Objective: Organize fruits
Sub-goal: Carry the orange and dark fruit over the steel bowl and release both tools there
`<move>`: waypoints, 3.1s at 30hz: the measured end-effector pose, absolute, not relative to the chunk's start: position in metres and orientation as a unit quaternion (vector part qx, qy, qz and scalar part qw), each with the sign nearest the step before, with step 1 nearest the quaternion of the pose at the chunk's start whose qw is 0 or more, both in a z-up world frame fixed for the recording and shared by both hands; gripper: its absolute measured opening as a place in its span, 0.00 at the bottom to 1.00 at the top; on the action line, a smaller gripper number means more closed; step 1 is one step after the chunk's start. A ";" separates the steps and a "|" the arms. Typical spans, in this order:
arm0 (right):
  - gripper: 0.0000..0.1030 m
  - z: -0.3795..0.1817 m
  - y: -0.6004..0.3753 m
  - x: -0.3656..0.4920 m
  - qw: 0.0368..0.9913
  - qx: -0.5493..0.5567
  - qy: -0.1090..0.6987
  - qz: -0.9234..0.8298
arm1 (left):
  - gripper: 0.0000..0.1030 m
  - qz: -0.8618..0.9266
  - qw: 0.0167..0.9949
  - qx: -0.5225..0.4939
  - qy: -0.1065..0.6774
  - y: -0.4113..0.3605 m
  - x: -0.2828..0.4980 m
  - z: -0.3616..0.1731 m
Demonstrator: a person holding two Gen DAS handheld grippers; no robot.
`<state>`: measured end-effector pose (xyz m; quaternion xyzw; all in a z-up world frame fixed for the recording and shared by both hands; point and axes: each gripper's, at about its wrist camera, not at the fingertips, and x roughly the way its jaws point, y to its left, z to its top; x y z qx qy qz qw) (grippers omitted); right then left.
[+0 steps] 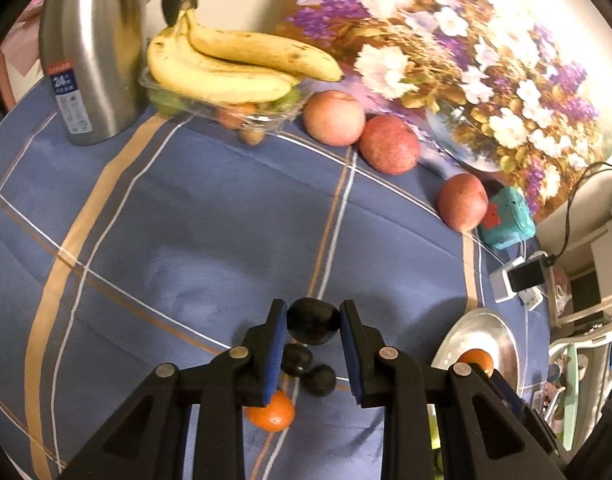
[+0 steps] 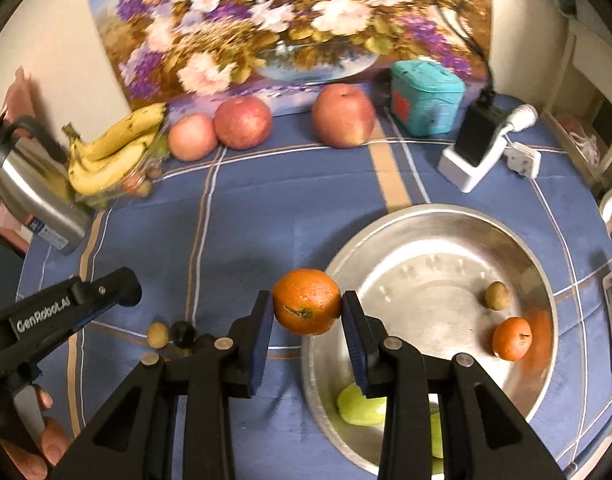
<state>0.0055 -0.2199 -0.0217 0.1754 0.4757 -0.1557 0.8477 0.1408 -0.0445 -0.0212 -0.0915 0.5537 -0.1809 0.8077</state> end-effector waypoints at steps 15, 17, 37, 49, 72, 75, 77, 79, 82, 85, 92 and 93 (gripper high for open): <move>0.35 -0.027 -0.300 -0.036 0.820 0.235 0.464 -0.239 | 0.28 -0.261 0.795 -0.026 0.546 -0.113 0.098 -0.012; 0.35 -0.027 -0.308 -0.042 0.816 0.243 0.462 -0.248 | 0.28 -0.272 0.794 -0.015 0.543 -0.121 0.092 -0.010; 0.35 -0.011 -0.342 -0.075 0.811 0.259 0.439 -0.287 | 0.28 -0.355 0.778 0.101 0.508 -0.199 0.032 -0.015; 0.35 -0.031 -0.338 -0.064 0.798 0.261 0.473 -0.267 | 0.28 -0.349 0.772 0.110 0.520 -0.205 0.035 -0.033; 0.36 -0.058 -0.336 -0.051 0.770 0.262 0.524 -0.253 | 0.28 -0.333 0.766 0.120 0.536 -0.205 0.038 -0.053; 0.36 -0.059 -0.335 -0.050 0.769 0.259 0.526 -0.254 | 0.28 -0.331 0.766 0.122 0.537 -0.205 0.038 -0.054; 0.36 -0.059 -0.336 -0.050 0.769 0.259 0.527 -0.254 | 0.28 -0.331 0.766 0.121 0.537 -0.205 0.038 -0.055; 0.36 -0.060 -0.336 -0.049 0.768 0.259 0.528 -0.254 | 0.28 -0.331 0.766 0.122 0.538 -0.205 0.038 -0.055; 0.36 -0.061 -0.335 -0.048 0.767 0.257 0.530 -0.254 | 0.29 -0.330 0.765 0.123 0.539 -0.205 0.038 -0.056; 0.37 -0.060 -0.334 -0.048 0.768 0.249 0.531 -0.257 | 0.29 -0.331 0.764 0.123 0.540 -0.206 0.037 -0.057; 0.41 -0.055 -0.333 -0.050 0.773 0.242 0.525 -0.259 | 0.30 -0.334 0.763 0.124 0.540 -0.206 0.036 -0.057; 0.47 -0.054 -0.333 -0.050 0.774 0.242 0.524 -0.259 | 0.30 -0.334 0.762 0.123 0.541 -0.206 0.036 -0.057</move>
